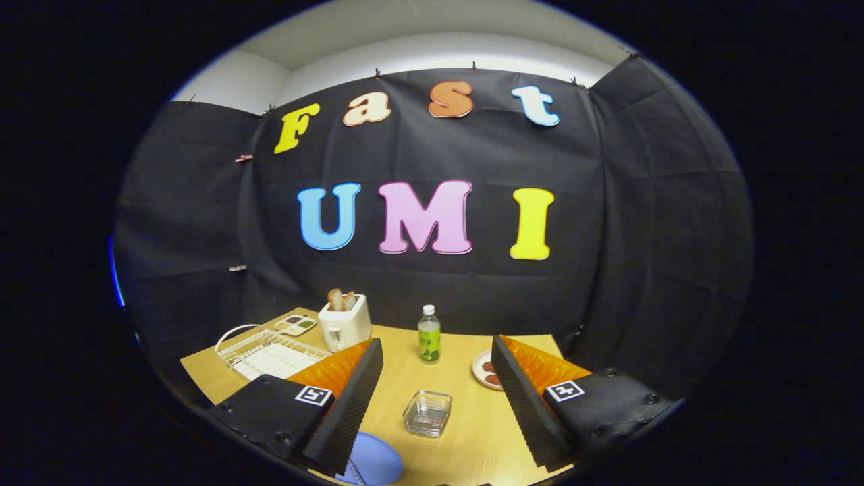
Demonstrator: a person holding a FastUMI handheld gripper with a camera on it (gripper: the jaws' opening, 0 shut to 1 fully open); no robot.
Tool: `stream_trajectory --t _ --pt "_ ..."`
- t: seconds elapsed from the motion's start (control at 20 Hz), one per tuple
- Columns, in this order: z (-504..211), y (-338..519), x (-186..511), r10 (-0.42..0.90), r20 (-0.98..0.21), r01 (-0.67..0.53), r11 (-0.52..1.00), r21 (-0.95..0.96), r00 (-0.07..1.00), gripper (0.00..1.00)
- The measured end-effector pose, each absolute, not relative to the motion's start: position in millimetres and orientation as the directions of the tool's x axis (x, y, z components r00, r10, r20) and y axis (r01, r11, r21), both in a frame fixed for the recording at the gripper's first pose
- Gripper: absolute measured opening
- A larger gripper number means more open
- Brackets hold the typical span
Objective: Take the plate from the dish rack, then take the spoon from the basket and place it into the plate.
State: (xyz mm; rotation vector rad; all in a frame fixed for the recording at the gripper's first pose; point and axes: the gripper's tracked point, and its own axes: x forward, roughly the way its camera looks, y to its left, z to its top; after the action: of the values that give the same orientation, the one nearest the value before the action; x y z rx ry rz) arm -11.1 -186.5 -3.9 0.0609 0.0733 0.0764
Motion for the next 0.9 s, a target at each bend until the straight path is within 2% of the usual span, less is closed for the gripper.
stream_trajectory --t 0.15,0.35,0.6,0.9 --pt "7 -179 -38 0.0 -0.052 0.003 0.999 0.048 0.999 0.99" --pt "-5 -137 -66 -0.033 -0.079 0.036 0.999 0.038 0.996 0.99" --pt "-30 -73 -74 0.005 -0.137 0.008 0.996 0.089 0.991 0.98" --pt "-28 -53 -54 -0.005 -0.127 0.017 0.996 0.093 0.992 0.98"
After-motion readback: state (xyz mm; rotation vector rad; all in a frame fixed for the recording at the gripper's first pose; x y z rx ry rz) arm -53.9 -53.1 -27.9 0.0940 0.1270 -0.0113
